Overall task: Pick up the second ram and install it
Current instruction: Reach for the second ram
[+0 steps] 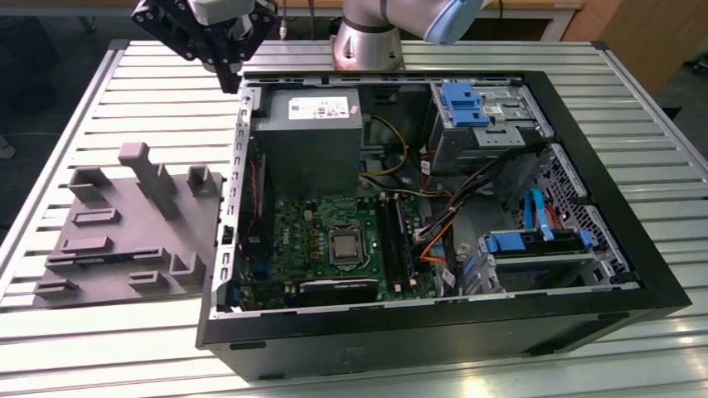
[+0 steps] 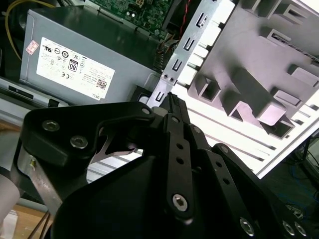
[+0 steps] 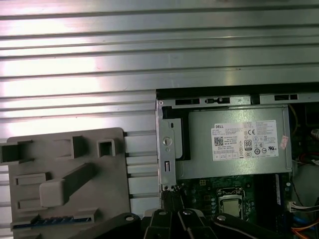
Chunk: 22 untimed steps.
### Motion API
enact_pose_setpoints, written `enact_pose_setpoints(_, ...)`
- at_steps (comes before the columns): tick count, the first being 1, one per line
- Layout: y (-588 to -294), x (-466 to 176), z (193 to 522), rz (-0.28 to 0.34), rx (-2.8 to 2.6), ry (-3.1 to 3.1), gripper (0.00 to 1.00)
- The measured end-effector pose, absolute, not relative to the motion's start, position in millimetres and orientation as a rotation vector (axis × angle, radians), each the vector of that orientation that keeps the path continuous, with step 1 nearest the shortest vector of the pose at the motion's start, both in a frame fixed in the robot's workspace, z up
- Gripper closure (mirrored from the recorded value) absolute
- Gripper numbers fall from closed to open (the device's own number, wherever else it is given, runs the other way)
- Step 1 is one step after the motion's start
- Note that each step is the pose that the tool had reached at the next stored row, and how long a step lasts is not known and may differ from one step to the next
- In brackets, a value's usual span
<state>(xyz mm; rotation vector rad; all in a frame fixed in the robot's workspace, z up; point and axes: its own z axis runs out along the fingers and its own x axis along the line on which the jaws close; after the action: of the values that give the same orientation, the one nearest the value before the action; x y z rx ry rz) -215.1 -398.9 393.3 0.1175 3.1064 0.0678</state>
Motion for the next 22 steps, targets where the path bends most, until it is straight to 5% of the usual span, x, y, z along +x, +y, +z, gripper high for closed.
enact_pose_setpoints(22,-398.9,-221.4,393.3,0.068,0.117,3.106,0.89)
